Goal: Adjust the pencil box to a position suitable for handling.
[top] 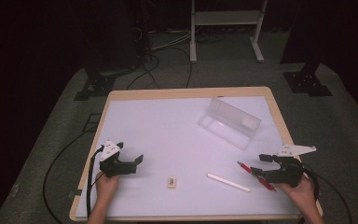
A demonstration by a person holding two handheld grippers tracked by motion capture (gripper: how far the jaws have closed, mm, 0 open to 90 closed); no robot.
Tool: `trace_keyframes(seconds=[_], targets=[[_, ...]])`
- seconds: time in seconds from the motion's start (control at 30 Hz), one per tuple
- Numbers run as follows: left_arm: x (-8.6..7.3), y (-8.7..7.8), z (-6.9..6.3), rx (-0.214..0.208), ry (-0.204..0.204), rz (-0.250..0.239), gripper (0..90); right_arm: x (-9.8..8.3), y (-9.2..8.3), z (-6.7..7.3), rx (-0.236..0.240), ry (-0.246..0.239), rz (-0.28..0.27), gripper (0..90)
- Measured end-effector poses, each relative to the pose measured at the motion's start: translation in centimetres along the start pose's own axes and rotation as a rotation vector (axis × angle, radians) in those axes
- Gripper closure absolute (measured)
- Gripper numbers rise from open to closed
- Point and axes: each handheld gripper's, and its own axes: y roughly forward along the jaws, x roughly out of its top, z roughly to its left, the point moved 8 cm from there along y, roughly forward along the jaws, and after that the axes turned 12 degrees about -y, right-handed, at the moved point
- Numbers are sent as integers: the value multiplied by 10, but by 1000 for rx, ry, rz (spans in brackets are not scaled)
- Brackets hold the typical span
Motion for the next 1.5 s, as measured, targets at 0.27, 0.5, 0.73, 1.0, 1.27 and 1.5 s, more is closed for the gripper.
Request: trace_keyframes(seconds=[0.27, 0.5, 0.73, 1.0, 1.27, 1.5], targets=[[0, 0, -1, -4, 2, -2, 0, 15, 7, -5, -8, -16, 36, 268], [0, 0, -1, -2, 4, -1, 0, 26, 10, -9, -11, -37, 56, 268], [0, 0, -1, -2, 6, -2, 0, 35, 17, -10, -3, -58, 85, 268], [0, 0, -1, -4, 11, -1, 0, 55, 28, -12, 4, -108, 119, 268], [0, 0, -1, -5, 13, -2, 0, 70, 43, -16, 15, -153, 168, 269], [0, 0, -2, -6, 10, -5, 0, 77, 53, -19, 24, -169, 201, 276]])
